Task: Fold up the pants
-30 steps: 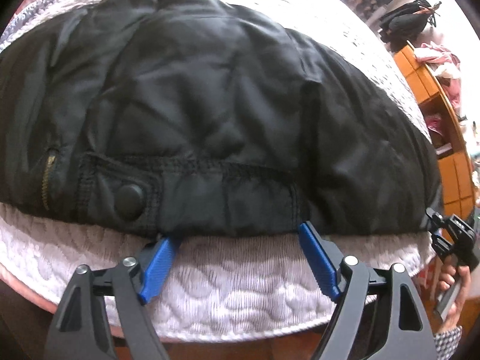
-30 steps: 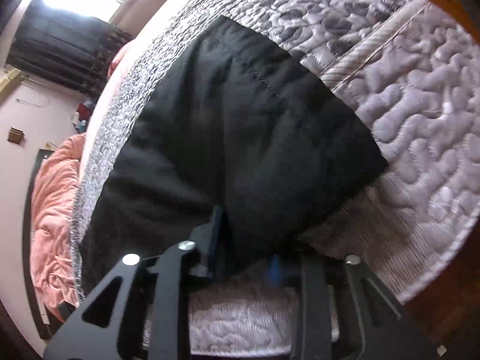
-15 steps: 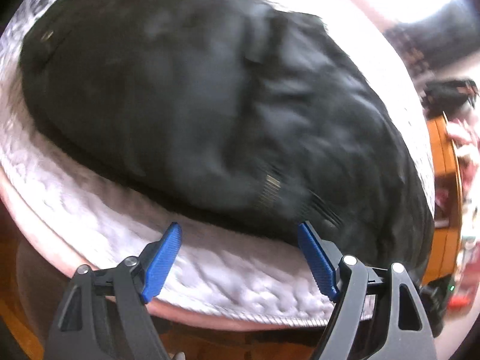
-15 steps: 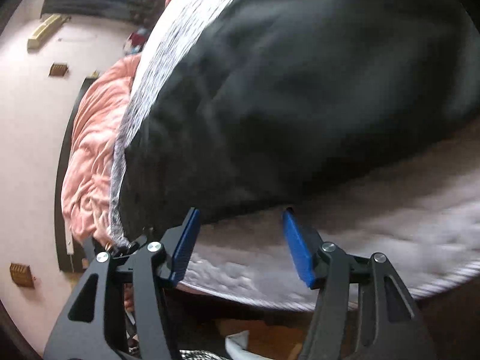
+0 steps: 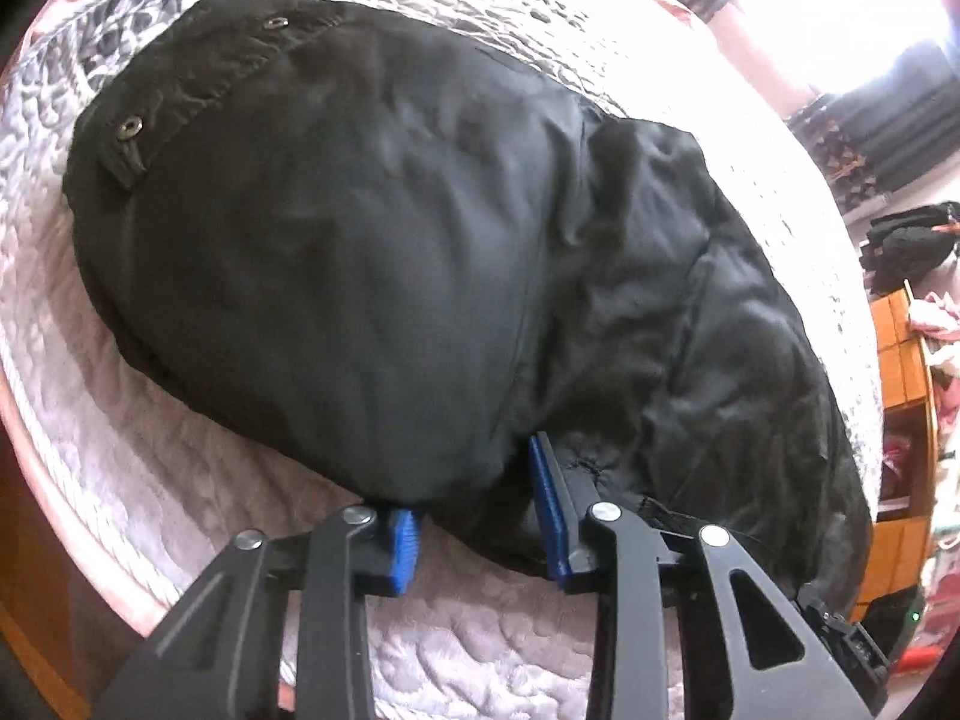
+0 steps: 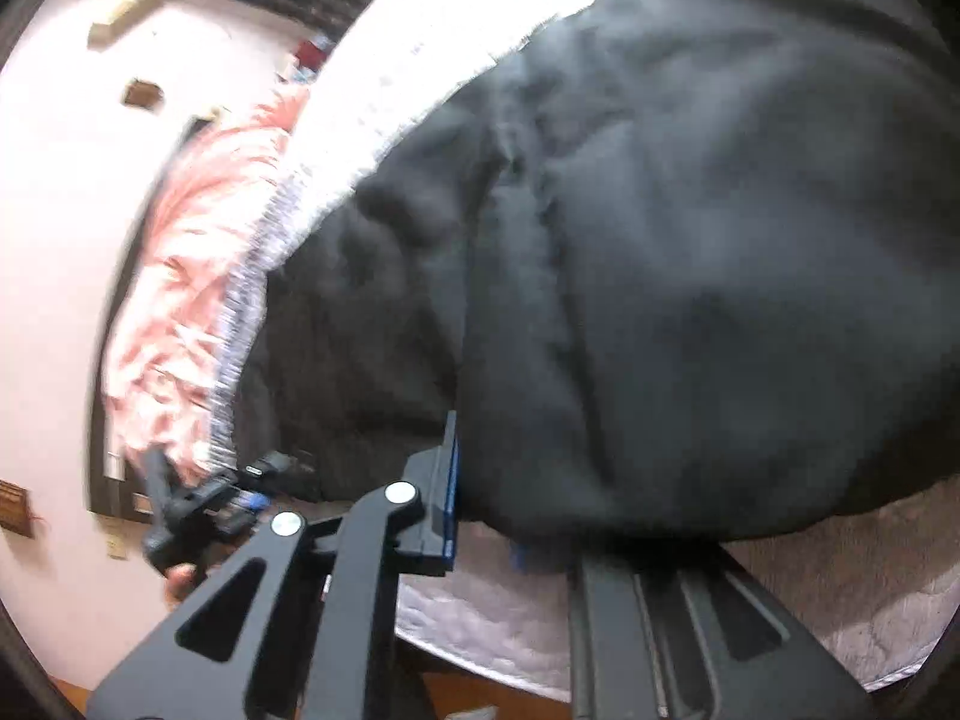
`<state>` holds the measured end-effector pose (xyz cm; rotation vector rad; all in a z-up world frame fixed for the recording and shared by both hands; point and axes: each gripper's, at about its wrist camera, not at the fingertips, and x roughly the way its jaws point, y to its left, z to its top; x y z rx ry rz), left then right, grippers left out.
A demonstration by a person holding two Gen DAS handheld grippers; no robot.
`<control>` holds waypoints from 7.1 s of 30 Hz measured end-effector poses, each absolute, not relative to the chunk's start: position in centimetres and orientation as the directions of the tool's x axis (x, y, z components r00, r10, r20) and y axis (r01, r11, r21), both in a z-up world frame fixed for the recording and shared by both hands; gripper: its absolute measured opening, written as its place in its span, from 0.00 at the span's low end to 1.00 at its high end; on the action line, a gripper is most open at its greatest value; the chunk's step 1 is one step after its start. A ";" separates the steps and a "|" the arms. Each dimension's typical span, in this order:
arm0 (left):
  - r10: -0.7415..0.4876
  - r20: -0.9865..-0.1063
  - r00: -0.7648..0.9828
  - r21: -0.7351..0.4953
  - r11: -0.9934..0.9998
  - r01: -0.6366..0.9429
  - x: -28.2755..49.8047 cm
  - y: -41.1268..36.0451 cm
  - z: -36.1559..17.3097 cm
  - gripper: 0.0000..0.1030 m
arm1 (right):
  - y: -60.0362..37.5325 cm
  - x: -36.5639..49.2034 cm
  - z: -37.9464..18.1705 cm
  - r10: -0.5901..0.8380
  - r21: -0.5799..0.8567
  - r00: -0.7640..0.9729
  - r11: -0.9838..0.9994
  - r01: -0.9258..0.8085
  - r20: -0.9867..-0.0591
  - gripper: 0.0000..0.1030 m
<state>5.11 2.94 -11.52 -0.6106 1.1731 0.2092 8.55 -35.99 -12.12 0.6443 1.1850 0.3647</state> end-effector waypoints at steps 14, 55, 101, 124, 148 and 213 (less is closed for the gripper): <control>-0.175 -0.905 0.388 -0.310 0.895 -0.320 0.4 -3.6 -8.9 0.52 | -45.3 4.5 -10.9 0.536 0.648 0.431 0.743 0.168 -0.726 0.56; -0.288 -0.884 0.369 -0.299 0.954 0.028 7.9 -22.9 -8.8 0.70 | -67.2 1.9 -8.5 0.363 0.750 0.738 0.596 0.285 -0.568 0.14; -0.112 -0.858 0.500 -0.326 0.873 -0.362 3.3 2.5 -6.5 0.77 | -22.4 9.3 -8.5 0.400 0.307 0.273 0.894 -0.326 -0.875 0.36; -0.091 -0.890 0.447 -0.257 0.909 -0.329 3.8 2.1 -7.6 0.83 | -20.9 7.8 -9.3 0.365 0.280 0.278 0.911 -0.302 -0.888 0.12; -0.106 -0.892 0.439 -0.267 0.907 -0.325 3.8 2.4 -8.0 0.83 | -17.0 8.0 -8.5 0.514 0.403 0.165 0.801 -0.444 -0.842 0.29; -0.185 -0.848 0.497 -0.507 0.560 -0.656 2.0 25.1 -13.9 0.85 | -23.7 10.2 -7.6 0.417 0.316 0.272 0.883 -0.349 -0.867 0.54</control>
